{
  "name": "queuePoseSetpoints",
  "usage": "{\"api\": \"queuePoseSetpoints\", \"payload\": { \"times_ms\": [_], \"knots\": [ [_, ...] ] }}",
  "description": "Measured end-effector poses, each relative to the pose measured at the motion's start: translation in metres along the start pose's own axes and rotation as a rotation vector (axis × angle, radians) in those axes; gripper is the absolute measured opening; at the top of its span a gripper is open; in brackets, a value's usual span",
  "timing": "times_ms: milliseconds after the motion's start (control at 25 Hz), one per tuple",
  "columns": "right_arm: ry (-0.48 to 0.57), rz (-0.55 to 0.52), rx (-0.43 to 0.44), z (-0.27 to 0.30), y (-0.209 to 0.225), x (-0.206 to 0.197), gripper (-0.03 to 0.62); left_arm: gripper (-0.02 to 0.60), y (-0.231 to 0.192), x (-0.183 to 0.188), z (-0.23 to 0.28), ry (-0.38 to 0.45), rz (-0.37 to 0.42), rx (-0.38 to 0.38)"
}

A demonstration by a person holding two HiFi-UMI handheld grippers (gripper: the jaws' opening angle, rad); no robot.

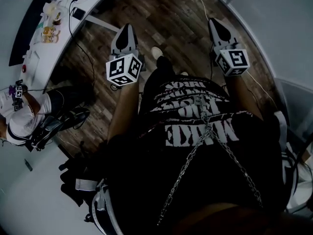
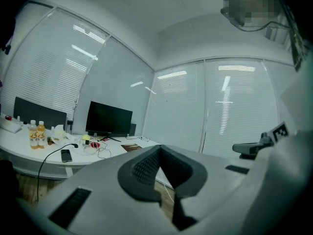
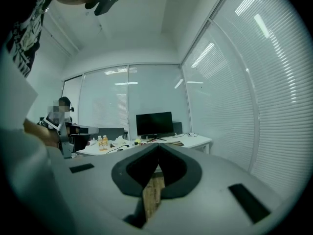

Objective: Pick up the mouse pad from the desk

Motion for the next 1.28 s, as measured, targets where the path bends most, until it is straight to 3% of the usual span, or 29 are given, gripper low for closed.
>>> {"api": "queuePoseSetpoints", "payload": {
  "times_ms": [320,920,1280],
  "knots": [
    [-0.014,-0.009,-0.053,0.036,0.024,0.002,0.002,0.008,-0.016,-0.020,0.054,-0.036,-0.043,-0.052],
    [-0.056,0.021,-0.082,0.172,0.057,0.009,0.002,0.008,-0.081,-0.011,0.188,-0.098,-0.045,-0.112],
    [-0.030,-0.012,-0.083,0.252,0.049,0.040,0.002,0.008,-0.140,0.018,0.231,-0.056,-0.053,-0.104]
  ]
}}
Point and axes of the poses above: the fingertips, and each gripper's own axes: z forward along the fingers, y to its right, x out of its top, the point moved 1 cm from there along -z, backward along the fingers, and after that the axes turned 1 degree about x, right-handed, at the moved point
